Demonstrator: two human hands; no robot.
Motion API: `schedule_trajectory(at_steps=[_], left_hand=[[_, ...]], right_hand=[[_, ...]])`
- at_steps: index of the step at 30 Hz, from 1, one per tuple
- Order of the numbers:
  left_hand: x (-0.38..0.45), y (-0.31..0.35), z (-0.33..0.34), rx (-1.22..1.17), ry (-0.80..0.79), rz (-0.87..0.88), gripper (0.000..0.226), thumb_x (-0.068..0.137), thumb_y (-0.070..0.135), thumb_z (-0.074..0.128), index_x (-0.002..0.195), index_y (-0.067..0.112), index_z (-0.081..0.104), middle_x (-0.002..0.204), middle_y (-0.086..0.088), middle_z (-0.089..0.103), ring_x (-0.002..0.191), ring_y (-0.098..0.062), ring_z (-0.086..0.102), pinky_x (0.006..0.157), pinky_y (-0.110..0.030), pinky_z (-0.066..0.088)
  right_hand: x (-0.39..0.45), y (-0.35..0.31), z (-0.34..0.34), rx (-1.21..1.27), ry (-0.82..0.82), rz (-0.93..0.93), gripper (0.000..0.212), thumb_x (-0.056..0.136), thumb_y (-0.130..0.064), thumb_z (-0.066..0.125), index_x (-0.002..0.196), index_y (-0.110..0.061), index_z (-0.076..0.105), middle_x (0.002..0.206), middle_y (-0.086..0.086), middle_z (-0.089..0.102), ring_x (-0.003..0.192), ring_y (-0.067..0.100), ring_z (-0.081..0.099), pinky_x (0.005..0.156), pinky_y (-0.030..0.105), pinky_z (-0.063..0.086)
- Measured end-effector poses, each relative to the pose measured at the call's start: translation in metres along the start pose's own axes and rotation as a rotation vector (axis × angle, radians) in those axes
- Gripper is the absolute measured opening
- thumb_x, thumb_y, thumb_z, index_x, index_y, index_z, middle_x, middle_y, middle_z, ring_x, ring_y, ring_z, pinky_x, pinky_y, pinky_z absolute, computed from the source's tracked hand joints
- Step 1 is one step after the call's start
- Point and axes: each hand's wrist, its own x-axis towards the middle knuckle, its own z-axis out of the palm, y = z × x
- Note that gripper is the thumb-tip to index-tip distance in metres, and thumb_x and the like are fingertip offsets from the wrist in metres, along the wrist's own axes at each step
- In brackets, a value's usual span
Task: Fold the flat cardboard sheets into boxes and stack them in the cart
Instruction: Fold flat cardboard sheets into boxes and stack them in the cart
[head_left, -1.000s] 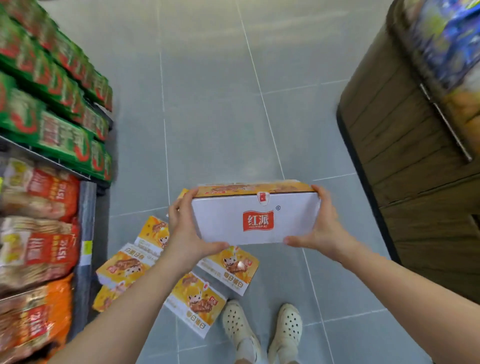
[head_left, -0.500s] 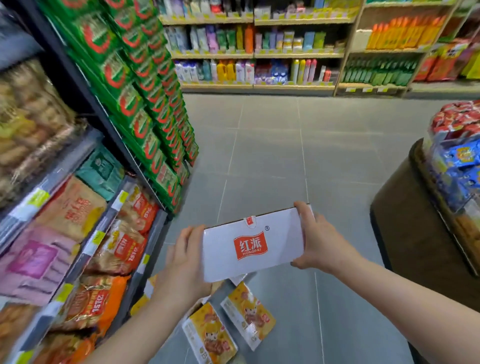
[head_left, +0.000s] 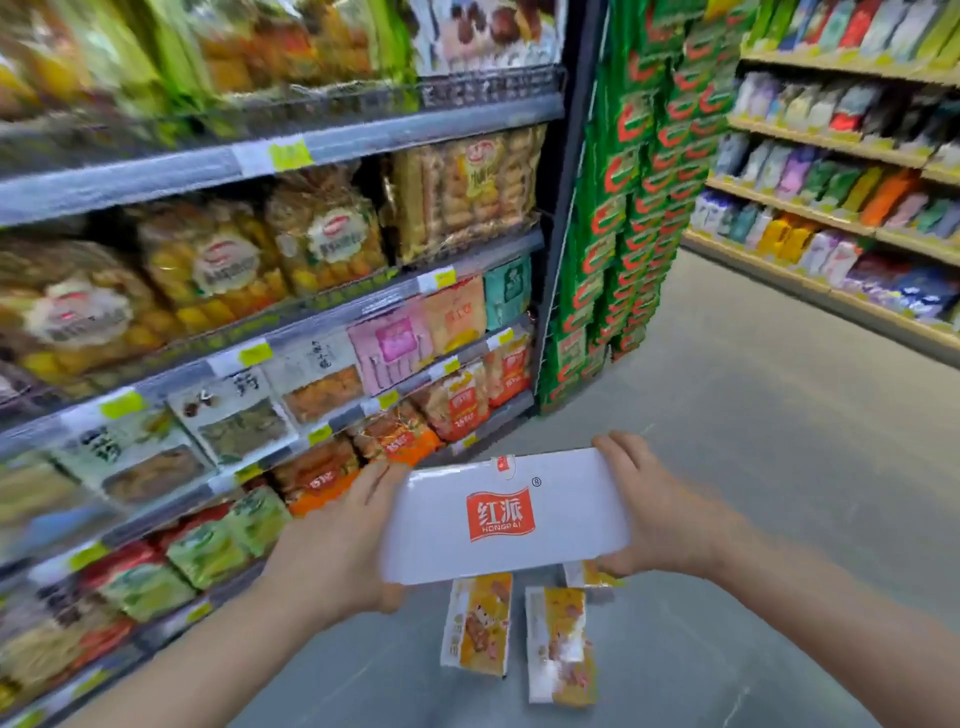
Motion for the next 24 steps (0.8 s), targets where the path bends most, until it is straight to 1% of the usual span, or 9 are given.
schedule_trajectory(at_steps=[2,4,6,8,11,13,16,19,24], left_hand=[[-0.027,-0.021,0.003,-0.047,-0.018,-0.079,0.104,0.061,0.055,0.061,0.138,0.029,-0.005,0.148,0.012,0.008,0.113,-0.021,0.053,0.082,-0.033,0.05],[-0.051,-0.039,0.007,-0.045,-0.022,-0.18,0.101,0.067,0.052,0.062,0.141,0.03,-0.003,0.149,0.012,0.005,0.114,-0.019,0.053,0.074,-0.029,0.047],[-0.082,-0.062,0.014,-0.055,-0.041,-0.297,0.1,0.071,0.051,0.062,0.142,0.03,-0.005,0.151,0.014,0.0,0.113,-0.019,0.053,0.066,-0.025,0.037],[-0.111,-0.085,0.024,-0.08,-0.046,-0.376,0.099,0.072,0.049,0.062,0.142,0.029,-0.004,0.151,0.014,0.001,0.111,-0.019,0.054,0.066,-0.025,0.035],[-0.152,-0.123,0.039,-0.123,-0.062,-0.494,0.098,0.071,0.048,0.064,0.142,0.029,-0.001,0.15,0.013,0.004,0.111,-0.022,0.053,0.066,-0.027,0.035],[-0.187,-0.156,0.051,-0.147,-0.057,-0.565,0.097,0.07,0.048,0.064,0.142,0.029,0.001,0.149,0.014,0.006,0.109,-0.022,0.054,0.064,-0.027,0.033],[-0.234,-0.201,0.066,-0.173,-0.068,-0.631,0.095,0.069,0.047,0.065,0.14,0.027,0.005,0.147,0.014,0.009,0.101,-0.022,0.058,0.052,-0.027,0.031],[-0.284,-0.248,0.077,-0.19,-0.066,-0.693,0.096,0.069,0.046,0.064,0.141,0.028,0.002,0.148,0.015,0.008,0.102,-0.022,0.058,0.056,-0.027,0.033],[-0.369,-0.324,0.09,-0.193,-0.058,-0.81,0.093,0.07,0.049,0.061,0.139,0.027,0.005,0.145,0.012,0.015,0.094,-0.024,0.056,0.055,-0.025,0.031]], right_hand=[[0.006,-0.029,-0.004,-0.076,-0.041,-0.087,0.108,0.052,-0.067,0.059,0.136,-0.014,0.016,0.136,0.0,0.019,0.113,0.027,0.051,0.084,0.037,0.049],[0.014,-0.059,-0.005,-0.141,-0.052,-0.169,0.102,0.06,-0.062,0.063,0.137,-0.016,0.015,0.138,-0.002,0.019,0.112,0.024,0.051,0.074,0.032,0.047],[0.026,-0.095,0.001,-0.209,-0.058,-0.291,0.106,0.054,-0.069,0.059,0.135,-0.017,0.017,0.137,-0.002,0.021,0.113,0.021,0.049,0.071,0.031,0.047],[0.035,-0.13,0.01,-0.258,-0.068,-0.38,0.104,0.059,-0.066,0.063,0.137,-0.015,0.016,0.137,-0.001,0.021,0.122,0.02,0.042,0.081,0.034,0.049],[0.045,-0.184,0.027,-0.31,-0.068,-0.499,0.107,0.063,-0.063,0.065,0.142,-0.018,0.008,0.142,-0.001,0.018,0.132,0.018,0.029,0.094,0.033,0.045],[0.049,-0.234,0.041,-0.354,-0.098,-0.578,0.109,0.065,-0.062,0.064,0.144,-0.02,0.001,0.145,-0.002,0.015,0.135,0.016,0.025,0.095,0.032,0.045],[0.047,-0.303,0.059,-0.433,-0.137,-0.663,0.109,0.068,-0.062,0.061,0.145,-0.022,-0.005,0.147,-0.001,0.012,0.133,0.019,0.029,0.09,0.031,0.046],[0.045,-0.373,0.078,-0.484,-0.155,-0.742,0.106,0.067,-0.065,0.061,0.144,-0.022,0.001,0.145,0.001,0.017,0.126,0.02,0.038,0.081,0.03,0.047],[0.037,-0.497,0.108,-0.482,-0.185,-0.871,0.104,0.066,-0.061,0.065,0.143,-0.022,0.008,0.143,-0.001,0.023,0.126,0.019,0.039,0.089,0.029,0.045]])
